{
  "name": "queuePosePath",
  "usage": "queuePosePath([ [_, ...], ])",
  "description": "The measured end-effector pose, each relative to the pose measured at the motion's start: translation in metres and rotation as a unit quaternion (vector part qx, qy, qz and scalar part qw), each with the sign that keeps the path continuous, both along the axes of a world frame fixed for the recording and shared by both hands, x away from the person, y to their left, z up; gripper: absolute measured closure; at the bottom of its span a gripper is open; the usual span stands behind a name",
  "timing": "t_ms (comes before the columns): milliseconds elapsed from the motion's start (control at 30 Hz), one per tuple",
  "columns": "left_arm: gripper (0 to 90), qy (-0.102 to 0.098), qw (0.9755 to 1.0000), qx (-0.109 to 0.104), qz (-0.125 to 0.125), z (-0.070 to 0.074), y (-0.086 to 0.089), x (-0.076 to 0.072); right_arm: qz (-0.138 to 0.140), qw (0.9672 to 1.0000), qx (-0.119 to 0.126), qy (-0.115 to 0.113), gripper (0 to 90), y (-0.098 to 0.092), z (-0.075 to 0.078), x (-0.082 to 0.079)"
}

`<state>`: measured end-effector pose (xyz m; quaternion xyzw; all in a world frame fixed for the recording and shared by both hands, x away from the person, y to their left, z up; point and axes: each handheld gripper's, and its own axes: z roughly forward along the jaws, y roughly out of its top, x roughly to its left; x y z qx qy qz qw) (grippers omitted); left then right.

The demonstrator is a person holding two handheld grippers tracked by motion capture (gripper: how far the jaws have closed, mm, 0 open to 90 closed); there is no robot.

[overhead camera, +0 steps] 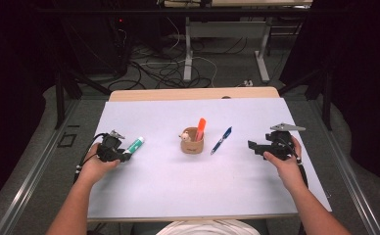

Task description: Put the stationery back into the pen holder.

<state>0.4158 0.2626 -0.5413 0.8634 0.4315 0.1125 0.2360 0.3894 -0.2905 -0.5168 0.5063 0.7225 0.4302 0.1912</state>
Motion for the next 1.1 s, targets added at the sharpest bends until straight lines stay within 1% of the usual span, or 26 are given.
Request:
queuePosePath([
  [100,64.8,-0.002,1.0000,0.004,-0.002,0.000,-0.001,0.000,0.000,1.0000,0.000,0.000,14.5,0.000,0.000,0.000],
  [167,64.9,0.002,1.0000,0.007,-0.005,0.001,-0.001,0.000,0.000,1.0000,0.000,0.000,14.5,0.000,0.000,0.000],
  [400,64.9,-0.002,0.9999,0.008,0.008,0.003,0.000,0.000,0.000,1.0000,0.000,0.000,14.5,0.000,0.000,0.000],
  [467,64.9,0.000,0.9999,0.001,0.012,0.004,0.001,-0.001,0.000,1.0000,0.000,0.000,14.5,0.000,0.000,0.000],
  [500,64.9,-0.003,0.9999,-0.004,0.013,0.005,0.001,-0.001,0.001,1.0000,0.000,0.000,14.5,0.000,0.000,0.000],
  [533,65.0,-0.001,0.9999,-0.004,0.010,0.007,0.001,-0.002,0.001,1.0000,0.000,0.000,14.5,0.000,0.000,0.000],
  [600,64.9,-0.004,0.9998,-0.012,0.013,0.009,0.001,-0.003,0.001,1.0000,-0.001,0.000,14.5,0.000,0.000,-0.001],
  [633,64.9,-0.007,0.9998,-0.015,0.008,0.011,0.001,-0.004,0.001,1.0000,-0.001,0.000,14.5,0.000,0.000,-0.001],
  [667,64.9,-0.007,0.9997,-0.020,0.008,0.013,0.000,-0.005,0.001,1.0000,-0.001,-0.001,14.5,0.000,0.000,-0.001],
  [733,65.0,-0.014,0.9994,-0.031,0.005,0.017,-0.001,-0.007,0.001,1.0000,-0.001,-0.001,14.5,0.000,0.001,-0.001],
  [767,64.9,-0.011,0.9994,-0.034,0.003,0.020,-0.002,-0.008,0.001,1.0000,-0.001,-0.001,14.5,0.001,0.001,-0.001],
  [800,64.9,-0.016,0.9992,-0.037,0.003,0.022,-0.004,-0.009,0.001,1.0000,-0.001,-0.002,14.5,0.000,0.001,-0.001],
  [867,64.9,-0.011,0.9990,-0.044,-0.003,0.026,-0.006,-0.011,0.003,1.0000,-0.003,-0.002,14.5,0.000,0.001,-0.001],
  [900,64.9,-0.015,0.9987,-0.048,-0.002,0.028,-0.008,-0.012,0.003,1.0000,-0.003,-0.002,14.5,0.000,0.001,-0.001],
  [967,64.9,-0.013,0.9986,-0.051,-0.009,0.032,-0.011,-0.013,0.002,1.0000,-0.002,-0.001,14.5,0.001,0.001,-0.001],
  [1100,64.9,-0.017,0.9979,-0.059,-0.020,0.040,-0.018,-0.017,0.002,1.0000,-0.001,0.000,14.5,0.002,0.001,-0.002],
])
